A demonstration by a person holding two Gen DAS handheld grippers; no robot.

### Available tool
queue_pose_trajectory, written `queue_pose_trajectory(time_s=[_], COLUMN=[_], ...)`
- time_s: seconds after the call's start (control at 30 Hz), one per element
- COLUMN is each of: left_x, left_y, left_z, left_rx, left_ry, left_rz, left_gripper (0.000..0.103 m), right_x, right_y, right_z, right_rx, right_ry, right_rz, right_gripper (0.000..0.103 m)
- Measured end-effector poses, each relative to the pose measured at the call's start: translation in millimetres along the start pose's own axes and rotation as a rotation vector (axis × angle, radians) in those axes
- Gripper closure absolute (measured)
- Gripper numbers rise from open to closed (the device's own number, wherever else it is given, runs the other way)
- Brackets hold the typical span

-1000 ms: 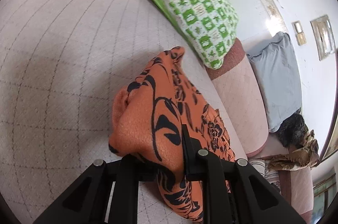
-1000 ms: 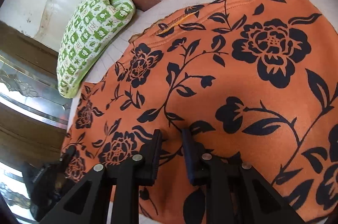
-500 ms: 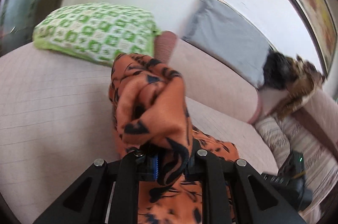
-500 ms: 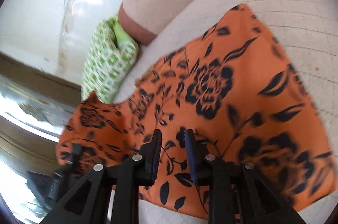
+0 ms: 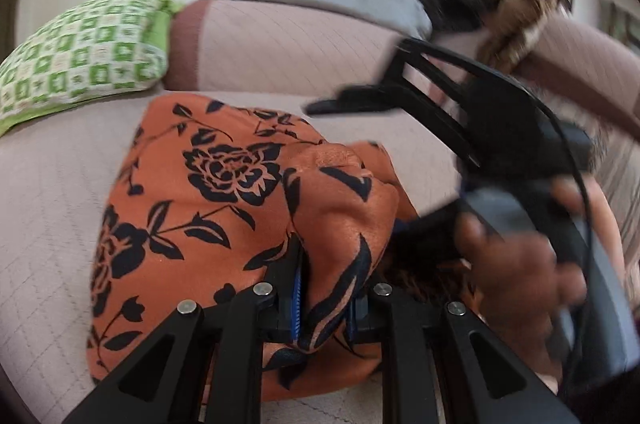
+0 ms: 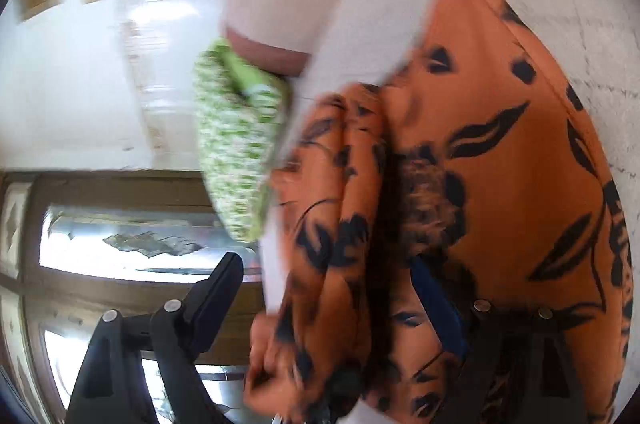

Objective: Fold small clothes
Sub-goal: 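Grasp the blouse with the right tool while the left tool holds its fold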

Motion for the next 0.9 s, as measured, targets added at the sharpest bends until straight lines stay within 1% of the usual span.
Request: queue_pose_trajectory(time_s=[0.07,0.1,0.13,0.17,0.2,0.23,0.27,0.33,0.43,0.5,0.6,0.67,0.7,0.73,0.77,0.8,0.83,0.87,0.9], left_x=[-1.0,-1.1,-0.6,0.5,2.6,4.6,8.2,11.4,18.2,22.2,31.5,32.1,29.4,23.8,16.0,11.6,9.1,11.6,18.0], left_y=[-2.3,-2.7,-2.0,-1.4,-2.2,-3.1,-2.2,-4.4,-11.9,-21.8,-37.5,-47.7,-51.1,-52.2,-49.8,-47.2,-44.9,-45.6,-48.2], left_z=[-4.8,-5.8,-5.6,-4.5,-2.6,-1.0,-1.6,-0.2,-2.2,-0.2,2.5,-3.1,-11.6,-26.0,-42.5,-50.3,-50.0,-44.9,-37.1], left_rx=[-0.002,-0.007,-0.019,-0.032,-0.038,-0.047,-0.055,-0.086,-0.132,-0.164,-0.226,-0.235,-0.215,-0.17,-0.132,-0.122,-0.129,-0.134,-0.167], left_ry=[0.022,0.029,0.03,0.025,0.022,0.016,0.015,0.013,-0.002,-0.02,-0.05,-0.039,-0.009,0.047,0.126,0.167,0.166,0.152,0.149], left_rz=[-0.027,-0.036,-0.039,-0.044,-0.053,-0.069,-0.078,-0.082,-0.094,-0.112,-0.132,-0.153,-0.165,-0.171,-0.161,-0.146,-0.132,-0.136,-0.142], left_gripper=[0.087,0.087,0.086,0.086,0.086,0.086,0.086,0.086,0.086,0.086,0.086,0.085,0.08,0.076,0.07,0.07,0.07,0.065,0.055], right_x=[9.6,14.7,19.2,23.5,28.4,34.5,38.4,43.3,41.7,38.9,38.2,37.2,37.8,40.8,46.3,51.4,57.9,62.2,64.5], right_y=[-2.1,2.3,7.5,14.9,19.6,21.8,21.2,17.4,23.1,29.1,35.4,35.9,32.7,24.6,11.0,-1.5,-21.9,-39.6,-52.3], right_z=[-1.9,-0.3,2.2,3.6,2.8,0.0,-2.6,-1.2,15.4,32.0,67.2,89.8,96.8,99.8,96.2,89.8,79.1,70.1,64.6], right_rx=[0.035,0.059,0.064,0.044,0.018,-0.001,-0.014,-0.007,-0.023,-0.02,-0.02,-0.029,-0.04,-0.055,-0.09,-0.144,-0.226,-0.269,-0.286], right_ry=[-0.018,-0.043,-0.072,-0.111,-0.129,-0.129,-0.12,-0.108,-0.14,-0.17,-0.246,-0.298,-0.315,-0.325,-0.317,-0.307,-0.285,-0.246,-0.208], right_rz=[-0.016,0.011,0.054,0.11,0.155,0.182,0.196,0.202,0.251,0.277,0.309,0.325,0.323,0.3,0.257,0.219,0.153,0.093,0.046], right_gripper=[0.014,0.015,0.017,0.027,0.05,0.068,0.083,0.084,0.086,0.087,0.087,0.087,0.087,0.087,0.087,0.087,0.087,0.086,0.084])
Point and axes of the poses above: each gripper's, at about its wrist camera, not at the fingertips, and z roughly against the way its jaws point, y to its left, x to its top, the point moved 2 cm from there along -z, roughly the way its jaws point, and after that the axes turned 9 degrees about -x, right-handed, at the moved point
